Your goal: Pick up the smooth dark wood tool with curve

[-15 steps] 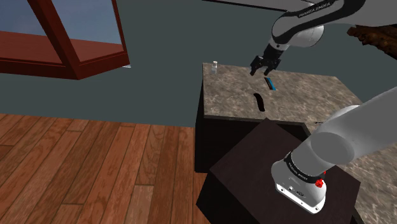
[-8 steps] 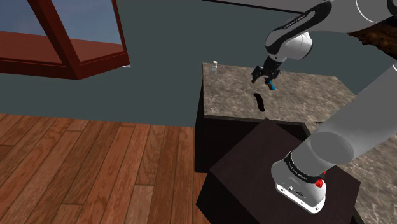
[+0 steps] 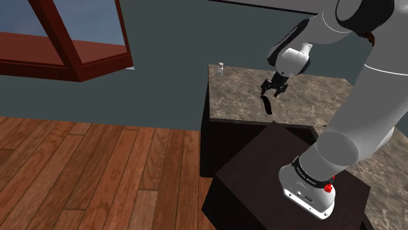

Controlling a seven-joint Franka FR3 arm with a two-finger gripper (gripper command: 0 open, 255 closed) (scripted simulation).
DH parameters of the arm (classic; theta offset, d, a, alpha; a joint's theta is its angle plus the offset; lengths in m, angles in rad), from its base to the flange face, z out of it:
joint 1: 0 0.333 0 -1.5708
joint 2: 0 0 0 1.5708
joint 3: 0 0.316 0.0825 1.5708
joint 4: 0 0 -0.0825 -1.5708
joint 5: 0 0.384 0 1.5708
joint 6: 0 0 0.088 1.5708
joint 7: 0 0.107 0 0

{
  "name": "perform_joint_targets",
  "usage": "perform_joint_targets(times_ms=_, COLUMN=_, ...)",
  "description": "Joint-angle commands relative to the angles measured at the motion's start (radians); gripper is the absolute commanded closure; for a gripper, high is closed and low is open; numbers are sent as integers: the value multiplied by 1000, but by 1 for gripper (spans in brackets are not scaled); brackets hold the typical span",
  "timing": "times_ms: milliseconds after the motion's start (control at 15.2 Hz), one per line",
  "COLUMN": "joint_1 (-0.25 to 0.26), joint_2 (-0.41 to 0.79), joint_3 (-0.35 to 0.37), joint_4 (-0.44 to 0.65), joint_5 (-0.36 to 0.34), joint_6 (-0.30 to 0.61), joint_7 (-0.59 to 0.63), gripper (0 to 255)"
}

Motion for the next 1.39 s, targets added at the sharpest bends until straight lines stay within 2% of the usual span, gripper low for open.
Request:
perform_joint_targets(times_ms=0, joint_1=-43, joint_2=68, joint_3=18, joint_4=31, joint_5=63, joint_6=9, joint_7=-46, gripper=0)
perform_joint_targets(times_ms=528, joint_1=-110, joint_2=188, joint_3=96, joint_4=70, joint_5=179, joint_6=69, joint_7=-135, gripper=0)
perform_joint_targets(times_ms=660, joint_1=-114, joint_2=196, joint_3=102, joint_4=73, joint_5=187, joint_6=73, joint_7=-140, gripper=0)
perform_joint_targets(times_ms=726, joint_1=-114, joint_2=195, joint_3=101, joint_4=72, joint_5=186, joint_6=73, joint_7=-140, gripper=255)
perform_joint_targets(times_ms=1320, joint_1=-114, joint_2=196, joint_3=102, joint_4=73, joint_5=187, joint_6=73, joint_7=-141, gripper=255)
